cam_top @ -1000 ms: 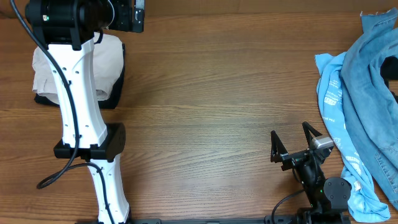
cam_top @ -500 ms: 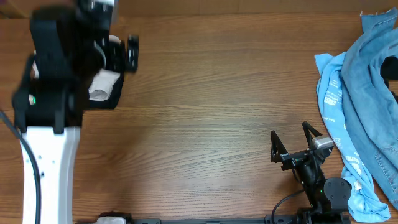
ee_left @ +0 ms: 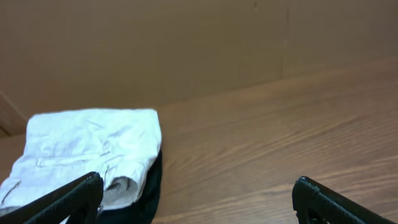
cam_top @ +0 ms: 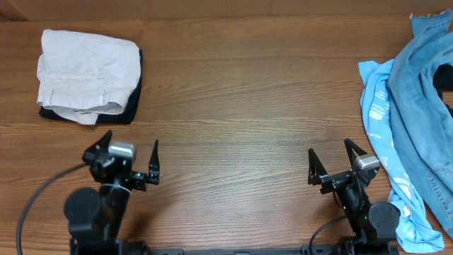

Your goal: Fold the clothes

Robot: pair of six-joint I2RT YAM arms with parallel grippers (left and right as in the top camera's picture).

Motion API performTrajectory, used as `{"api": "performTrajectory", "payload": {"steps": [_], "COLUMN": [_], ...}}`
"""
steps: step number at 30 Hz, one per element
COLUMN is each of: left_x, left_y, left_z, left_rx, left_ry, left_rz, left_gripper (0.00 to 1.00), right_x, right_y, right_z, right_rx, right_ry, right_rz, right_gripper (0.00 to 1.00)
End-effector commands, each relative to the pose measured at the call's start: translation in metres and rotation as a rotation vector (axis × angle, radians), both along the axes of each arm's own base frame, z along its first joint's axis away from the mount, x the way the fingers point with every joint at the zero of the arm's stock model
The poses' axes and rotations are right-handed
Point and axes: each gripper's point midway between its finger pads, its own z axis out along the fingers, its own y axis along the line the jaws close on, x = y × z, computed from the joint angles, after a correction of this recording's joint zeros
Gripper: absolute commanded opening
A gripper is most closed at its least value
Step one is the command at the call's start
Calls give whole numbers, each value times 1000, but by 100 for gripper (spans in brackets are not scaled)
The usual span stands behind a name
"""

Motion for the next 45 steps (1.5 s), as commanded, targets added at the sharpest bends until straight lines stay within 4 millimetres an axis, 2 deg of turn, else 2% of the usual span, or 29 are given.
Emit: {"api": "performTrajectory", "payload": {"steps": [1, 7, 13, 17, 21, 45], "left_x": [-4, -9, -6, -3, -3, -3], "left_y": [-1, -3, -1, -1, -1, -1], "left_z": [-14, -18, -34, -85, -84, -85], "left_rx": [14, 5, 4, -17, -75, -75], "left_ry": [-108, -343, -330, -118, -112, -111], "left_rz": [-9, -15, -6, -2, 2, 2], "left_gripper": [100, 100, 100, 100, 100, 100], "right_x": [0, 0, 0, 0, 0, 0], "right_y": [2, 2, 2, 2, 2, 2], "right_z": [-2, -2, -2, -2, -2, -2], "right_rx": [4, 4, 4, 4, 4, 4], "right_ry": [-3, -3, -3, -3, -3, -3], "right_rz": [9, 9, 9, 9, 9, 9], "right_gripper": [100, 100, 100, 100, 100, 100]}}
